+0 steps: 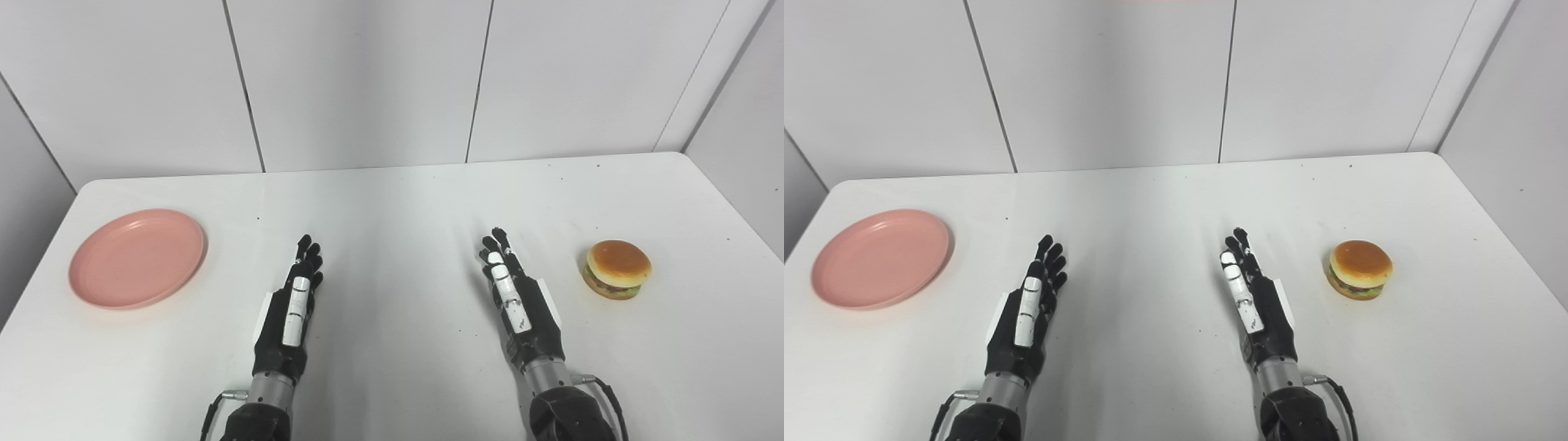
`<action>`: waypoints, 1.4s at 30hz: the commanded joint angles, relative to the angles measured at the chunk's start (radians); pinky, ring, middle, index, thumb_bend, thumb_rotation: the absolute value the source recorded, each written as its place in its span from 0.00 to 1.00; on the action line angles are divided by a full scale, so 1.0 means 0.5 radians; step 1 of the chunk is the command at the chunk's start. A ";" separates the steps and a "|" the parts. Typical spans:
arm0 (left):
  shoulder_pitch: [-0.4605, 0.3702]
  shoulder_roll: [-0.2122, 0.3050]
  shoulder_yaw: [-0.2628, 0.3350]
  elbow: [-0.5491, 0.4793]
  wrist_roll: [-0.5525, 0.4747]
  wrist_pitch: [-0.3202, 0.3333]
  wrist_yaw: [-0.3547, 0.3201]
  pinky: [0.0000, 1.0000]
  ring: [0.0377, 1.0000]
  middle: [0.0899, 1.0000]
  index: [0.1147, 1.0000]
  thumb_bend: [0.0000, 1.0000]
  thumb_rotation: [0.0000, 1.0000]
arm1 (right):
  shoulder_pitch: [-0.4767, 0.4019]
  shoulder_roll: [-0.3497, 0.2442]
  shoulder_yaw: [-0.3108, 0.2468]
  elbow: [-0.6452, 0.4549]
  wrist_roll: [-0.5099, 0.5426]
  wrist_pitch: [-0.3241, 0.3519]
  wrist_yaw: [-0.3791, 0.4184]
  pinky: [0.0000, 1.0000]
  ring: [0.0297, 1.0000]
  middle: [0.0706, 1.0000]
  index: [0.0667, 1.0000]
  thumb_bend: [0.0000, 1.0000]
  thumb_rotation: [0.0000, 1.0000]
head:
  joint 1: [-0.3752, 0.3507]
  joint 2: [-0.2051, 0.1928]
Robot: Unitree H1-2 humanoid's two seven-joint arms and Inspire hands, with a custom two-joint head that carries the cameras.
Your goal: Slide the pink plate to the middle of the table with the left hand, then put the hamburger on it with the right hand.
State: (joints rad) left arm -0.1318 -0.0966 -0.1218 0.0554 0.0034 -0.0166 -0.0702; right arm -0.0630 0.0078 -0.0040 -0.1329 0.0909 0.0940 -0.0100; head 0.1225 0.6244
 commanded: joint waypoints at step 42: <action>-0.652 0.505 0.940 -0.151 -0.340 0.092 0.429 0.85 0.80 0.79 0.78 0.90 1.00 | -0.113 -0.148 -0.151 0.272 0.302 -0.311 0.266 1.00 0.98 0.96 0.95 0.40 0.87 | 1.099 -0.492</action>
State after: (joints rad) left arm -0.4198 0.1143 0.3293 -0.0113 -0.1526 0.0301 0.1308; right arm -0.1116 -0.0673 -0.0794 -0.0129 0.2443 -0.0022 0.1107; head 0.6719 0.3774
